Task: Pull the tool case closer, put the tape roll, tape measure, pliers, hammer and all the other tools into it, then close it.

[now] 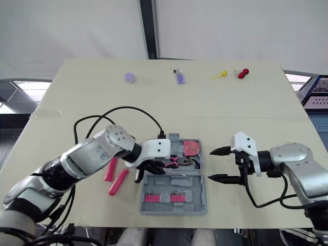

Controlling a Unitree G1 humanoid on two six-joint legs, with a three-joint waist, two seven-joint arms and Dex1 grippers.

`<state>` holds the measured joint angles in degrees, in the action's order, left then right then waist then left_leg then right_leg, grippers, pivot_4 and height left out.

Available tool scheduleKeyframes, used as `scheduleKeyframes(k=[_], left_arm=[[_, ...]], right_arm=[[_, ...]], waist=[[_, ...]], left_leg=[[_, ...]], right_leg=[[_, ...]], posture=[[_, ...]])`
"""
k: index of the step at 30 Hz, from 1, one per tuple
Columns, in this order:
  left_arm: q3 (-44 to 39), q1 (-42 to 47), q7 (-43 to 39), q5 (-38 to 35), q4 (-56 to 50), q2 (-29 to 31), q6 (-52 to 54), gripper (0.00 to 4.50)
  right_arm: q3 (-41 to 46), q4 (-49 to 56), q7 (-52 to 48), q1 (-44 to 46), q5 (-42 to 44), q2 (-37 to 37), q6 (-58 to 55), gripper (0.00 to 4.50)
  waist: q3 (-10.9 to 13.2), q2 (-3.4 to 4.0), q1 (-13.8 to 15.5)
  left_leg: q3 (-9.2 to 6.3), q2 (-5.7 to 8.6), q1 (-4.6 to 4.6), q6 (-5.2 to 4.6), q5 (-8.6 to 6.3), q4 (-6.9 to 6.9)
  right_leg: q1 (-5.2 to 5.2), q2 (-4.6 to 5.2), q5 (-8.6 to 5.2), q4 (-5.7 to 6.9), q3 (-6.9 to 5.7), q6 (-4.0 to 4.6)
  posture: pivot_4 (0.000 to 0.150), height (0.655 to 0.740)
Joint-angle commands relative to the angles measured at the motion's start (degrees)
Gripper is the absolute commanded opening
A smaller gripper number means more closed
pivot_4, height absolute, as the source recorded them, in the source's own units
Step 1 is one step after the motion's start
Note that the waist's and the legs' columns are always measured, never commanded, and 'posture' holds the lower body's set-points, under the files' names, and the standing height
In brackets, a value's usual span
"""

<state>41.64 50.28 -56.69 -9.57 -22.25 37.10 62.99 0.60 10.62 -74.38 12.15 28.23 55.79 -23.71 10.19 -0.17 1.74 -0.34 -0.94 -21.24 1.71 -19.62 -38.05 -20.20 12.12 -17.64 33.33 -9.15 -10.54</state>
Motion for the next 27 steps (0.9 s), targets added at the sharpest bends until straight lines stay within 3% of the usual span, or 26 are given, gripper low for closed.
scheduleKeyframes(k=[1, 27], left_arm=[[1.1, 0.5, 1.8, 1.3, -1.2, -1.7, -0.6, 0.11], [3.0, -4.0, 6.5, 3.5, -1.0, -4.1, -2.1, 0.11]], right_arm=[[3.1, 1.0, -1.2, -0.8, 0.7, 1.6, 0.6, 4.5], [4.9, 1.5, 0.0, -1.9, 0.6, 1.5, 0.3, 4.5]], waist=[[0.0, 0.0, 0.1], [0.0, 0.01, 0.4]], left_leg=[[0.0, 0.0, 0.0, 0.0, 0.0, 0.0], [0.0, 0.0, 0.0, 0.0, 0.0, -0.1]], right_leg=[[0.0, 0.0, 0.0, 0.0, 0.0, 0.0], [0.0, 0.0, 0.0, 0.08, 0.02, 0.0]], posture=[[0.15, 0.74], [0.15, 0.74]])
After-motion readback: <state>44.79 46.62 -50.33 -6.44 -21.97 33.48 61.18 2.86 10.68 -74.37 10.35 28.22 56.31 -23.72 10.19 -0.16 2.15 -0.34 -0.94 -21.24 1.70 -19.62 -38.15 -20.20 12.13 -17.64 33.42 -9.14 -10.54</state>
